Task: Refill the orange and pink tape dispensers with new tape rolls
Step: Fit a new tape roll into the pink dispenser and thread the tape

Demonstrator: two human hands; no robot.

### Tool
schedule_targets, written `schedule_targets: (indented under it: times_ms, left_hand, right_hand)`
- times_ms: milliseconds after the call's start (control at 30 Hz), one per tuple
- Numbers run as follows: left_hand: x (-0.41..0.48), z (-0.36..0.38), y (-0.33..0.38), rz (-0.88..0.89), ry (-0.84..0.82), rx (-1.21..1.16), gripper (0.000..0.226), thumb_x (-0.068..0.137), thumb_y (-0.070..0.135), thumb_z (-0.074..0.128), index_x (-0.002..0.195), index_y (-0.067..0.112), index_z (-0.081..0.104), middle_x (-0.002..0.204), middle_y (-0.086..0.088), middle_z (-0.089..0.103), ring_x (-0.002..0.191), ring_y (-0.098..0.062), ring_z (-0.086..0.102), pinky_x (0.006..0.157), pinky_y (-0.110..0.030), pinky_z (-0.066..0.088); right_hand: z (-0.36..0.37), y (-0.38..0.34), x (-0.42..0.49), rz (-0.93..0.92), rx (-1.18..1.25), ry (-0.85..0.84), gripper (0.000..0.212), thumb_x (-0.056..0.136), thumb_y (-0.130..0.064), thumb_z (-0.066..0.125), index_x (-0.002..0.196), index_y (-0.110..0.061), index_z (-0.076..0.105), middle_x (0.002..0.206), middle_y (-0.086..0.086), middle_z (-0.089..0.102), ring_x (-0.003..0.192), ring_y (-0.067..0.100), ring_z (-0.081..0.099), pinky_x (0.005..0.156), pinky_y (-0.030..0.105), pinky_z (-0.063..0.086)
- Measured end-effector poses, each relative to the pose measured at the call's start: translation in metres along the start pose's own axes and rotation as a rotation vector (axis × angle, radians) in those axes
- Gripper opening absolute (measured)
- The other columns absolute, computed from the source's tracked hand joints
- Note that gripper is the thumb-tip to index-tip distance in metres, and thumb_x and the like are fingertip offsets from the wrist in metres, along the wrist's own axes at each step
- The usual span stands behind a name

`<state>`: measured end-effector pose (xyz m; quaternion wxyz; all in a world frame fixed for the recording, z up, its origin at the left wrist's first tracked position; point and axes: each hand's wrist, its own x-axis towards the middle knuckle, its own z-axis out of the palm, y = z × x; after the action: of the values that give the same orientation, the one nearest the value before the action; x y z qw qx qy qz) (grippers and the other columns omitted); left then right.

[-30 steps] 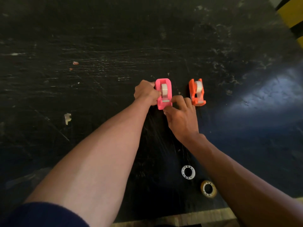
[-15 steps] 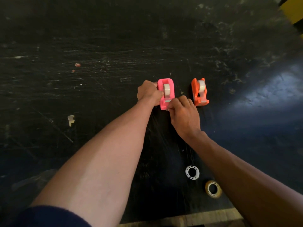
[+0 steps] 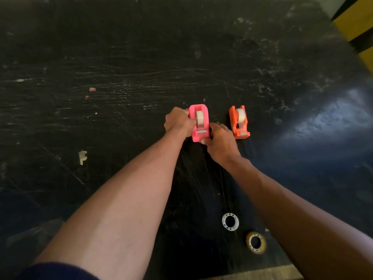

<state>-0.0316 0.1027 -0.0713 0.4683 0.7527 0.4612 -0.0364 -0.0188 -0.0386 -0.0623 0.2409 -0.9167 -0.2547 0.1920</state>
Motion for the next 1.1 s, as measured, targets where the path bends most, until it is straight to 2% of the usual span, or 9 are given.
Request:
schedule_targets:
  times_ms: [233,333,467,633,700,767,867,967,1100]
  left_hand:
    - [0.001,0.0,0.003,-0.007,-0.01,0.023,0.042,0.094,0.006,0.071,0.134,0.018,0.068,0.126,-0.011,0.071,0.112,-0.029,0.073,0.095,-0.046,0.063]
    - [0.0,0.0,0.006,-0.027,-0.026,-0.001,0.042,0.094,0.006,0.071,0.133,0.02,0.069,0.127,-0.012,0.071,0.112,-0.031,0.073,0.095,-0.047,0.063]
    - [-0.008,-0.003,0.008,-0.047,-0.052,-0.063,0.046,0.098,0.006,0.066,0.14,0.024,0.064,0.13,-0.011,0.07,0.107,-0.031,0.075,0.085,-0.049,0.066]
    - [-0.018,-0.009,0.0,-0.107,-0.11,-0.267,0.044,0.1,0.003,0.062,0.142,0.015,0.062,0.138,-0.013,0.066,0.122,-0.029,0.068,0.097,-0.043,0.061]
    - [-0.019,-0.007,-0.008,-0.133,-0.091,-0.292,0.05,0.101,-0.001,0.059,0.148,0.015,0.055,0.142,-0.012,0.064,0.119,-0.024,0.066,0.099,-0.04,0.059]
    - [-0.023,-0.004,-0.014,-0.129,-0.077,-0.276,0.054,0.1,-0.002,0.057,0.15,0.017,0.053,0.144,-0.01,0.063,0.116,-0.022,0.066,0.104,-0.042,0.057]
    - [-0.034,-0.002,-0.022,-0.124,-0.051,-0.224,0.055,0.098,-0.001,0.057,0.149,0.018,0.054,0.149,-0.011,0.06,0.13,-0.029,0.063,0.11,-0.046,0.054]
    - [-0.061,-0.005,-0.032,-0.079,-0.037,-0.092,0.054,0.098,0.002,0.057,0.149,0.02,0.055,0.15,-0.009,0.06,0.131,-0.028,0.063,0.111,-0.043,0.052]
    - [-0.104,-0.011,-0.042,0.027,-0.115,0.127,0.049,0.103,0.008,0.051,0.151,0.021,0.053,0.152,-0.009,0.058,0.133,-0.028,0.061,0.113,-0.042,0.049]
  right_hand:
    - [-0.001,-0.001,0.001,0.012,-0.033,-0.026,0.042,0.095,-0.009,0.061,0.135,-0.007,0.051,0.137,0.014,0.053,0.126,0.027,0.052,0.103,0.033,0.043]
    - [-0.002,-0.002,0.001,0.015,-0.028,-0.041,0.041,0.095,-0.011,0.06,0.135,-0.008,0.051,0.138,0.013,0.052,0.127,0.026,0.051,0.104,0.032,0.042]
    - [-0.009,-0.005,-0.001,0.044,-0.02,-0.097,0.049,0.094,-0.013,0.062,0.14,-0.008,0.044,0.144,0.014,0.047,0.133,0.027,0.046,0.108,0.035,0.039]
    - [-0.018,-0.007,-0.019,0.121,0.017,-0.115,0.06,0.093,-0.016,0.063,0.146,-0.006,0.035,0.141,0.015,0.045,0.129,0.028,0.048,0.106,0.035,0.041]
    - [-0.017,-0.006,-0.032,0.132,-0.001,-0.124,0.062,0.094,-0.017,0.063,0.147,-0.006,0.033,0.144,0.015,0.044,0.133,0.028,0.045,0.108,0.035,0.039]
    - [-0.016,-0.007,-0.046,0.135,-0.002,-0.137,0.069,0.094,-0.017,0.062,0.152,-0.006,0.026,0.151,0.015,0.038,0.14,0.029,0.038,0.112,0.034,0.034]
    - [-0.018,-0.007,-0.067,0.142,-0.019,-0.138,0.07,0.096,-0.016,0.06,0.153,-0.006,0.022,0.154,0.016,0.035,0.144,0.029,0.033,0.114,0.033,0.03]
    - [-0.022,-0.003,-0.088,0.163,-0.054,-0.165,0.062,0.096,-0.015,0.059,0.151,-0.006,0.029,0.153,0.015,0.038,0.142,0.03,0.036,0.113,0.034,0.031]
    - [-0.032,0.005,-0.11,0.183,-0.1,-0.196,0.052,0.095,-0.018,0.06,0.144,-0.01,0.043,0.146,0.014,0.047,0.135,0.03,0.045,0.11,0.037,0.038]
